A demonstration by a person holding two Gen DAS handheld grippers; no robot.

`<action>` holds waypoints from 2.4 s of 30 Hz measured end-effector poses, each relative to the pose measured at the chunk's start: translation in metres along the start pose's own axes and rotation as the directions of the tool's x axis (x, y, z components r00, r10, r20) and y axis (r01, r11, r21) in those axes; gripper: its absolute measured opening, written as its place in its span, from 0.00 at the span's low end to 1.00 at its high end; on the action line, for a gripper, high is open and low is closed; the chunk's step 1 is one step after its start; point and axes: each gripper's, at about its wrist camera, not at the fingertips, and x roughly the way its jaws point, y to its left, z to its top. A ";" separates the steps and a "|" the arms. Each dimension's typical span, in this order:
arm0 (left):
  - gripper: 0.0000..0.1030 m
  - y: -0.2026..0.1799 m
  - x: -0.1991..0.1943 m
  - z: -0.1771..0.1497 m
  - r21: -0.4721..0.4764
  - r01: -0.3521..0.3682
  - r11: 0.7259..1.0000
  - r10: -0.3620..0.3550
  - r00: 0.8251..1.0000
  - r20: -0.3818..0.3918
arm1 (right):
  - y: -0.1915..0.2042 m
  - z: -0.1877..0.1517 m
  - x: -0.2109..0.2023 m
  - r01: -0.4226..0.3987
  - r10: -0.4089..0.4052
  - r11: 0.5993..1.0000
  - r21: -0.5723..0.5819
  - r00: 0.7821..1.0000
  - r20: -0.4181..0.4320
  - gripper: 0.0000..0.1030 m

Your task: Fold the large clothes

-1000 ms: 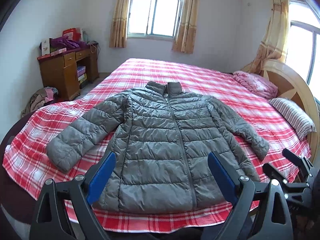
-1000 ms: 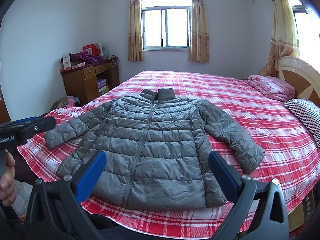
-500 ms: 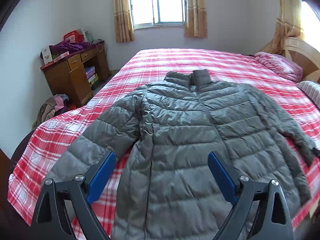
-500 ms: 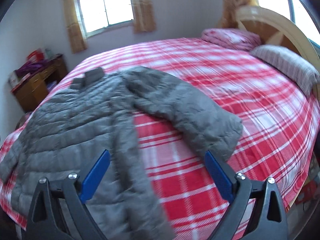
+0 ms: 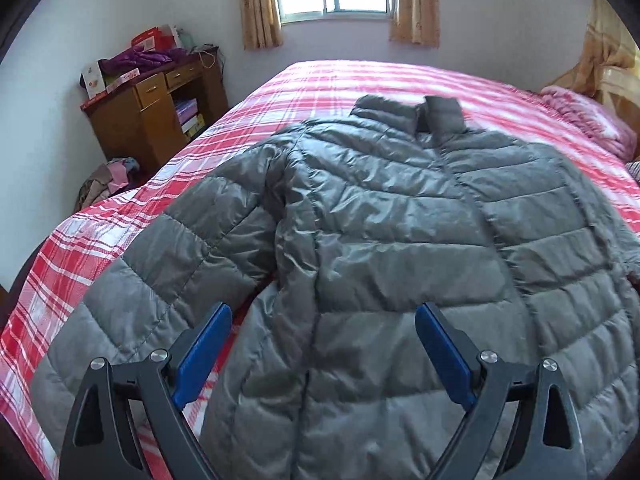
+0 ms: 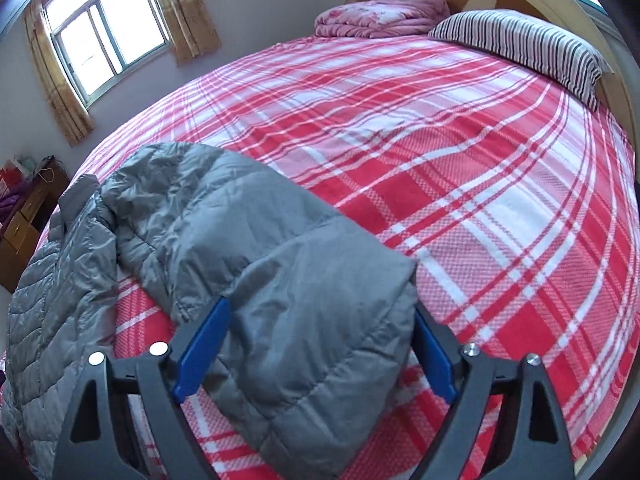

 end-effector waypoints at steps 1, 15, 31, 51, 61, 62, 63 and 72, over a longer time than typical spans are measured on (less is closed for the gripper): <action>0.91 0.000 0.003 0.001 0.006 -0.008 1.000 0.008 1.000 -0.001 | 0.001 -0.001 0.001 0.005 -0.004 1.000 -0.012 1.000 0.013 0.87; 0.91 0.016 0.034 0.012 0.002 -0.070 0.998 0.070 0.996 -0.049 | 0.017 0.022 0.006 -0.033 0.039 0.991 -0.133 0.998 0.042 0.23; 0.91 0.044 0.040 0.034 -0.011 -0.092 0.996 0.091 0.995 -0.048 | 0.179 0.032 -0.035 -0.115 0.191 0.873 -0.475 0.975 0.114 0.20; 0.91 0.093 0.069 0.042 -0.094 -0.169 0.981 0.161 0.983 -0.086 | 0.357 -0.063 0.023 -0.210 0.271 0.660 -0.721 0.962 -0.032 0.27; 0.91 0.098 0.044 0.056 -0.148 -0.167 0.975 0.161 0.986 -0.050 | 0.363 -0.102 -0.011 -0.309 0.340 0.571 -0.761 0.932 -0.123 0.74; 0.91 0.097 0.041 0.058 -0.150 -0.166 0.975 0.161 0.986 -0.045 | 0.359 -0.106 -0.017 -0.323 0.350 0.561 -0.762 0.927 -0.135 0.74; 0.91 0.096 0.038 0.060 -0.151 -0.162 0.975 0.158 0.987 -0.039 | 0.355 -0.110 -0.024 -0.331 0.359 0.552 -0.765 0.923 -0.141 0.74; 0.91 0.074 0.033 0.063 -0.119 -0.181 0.976 0.179 0.983 -0.027 | 0.341 -0.109 -0.060 -0.375 0.487 0.551 -0.745 0.870 -0.078 0.84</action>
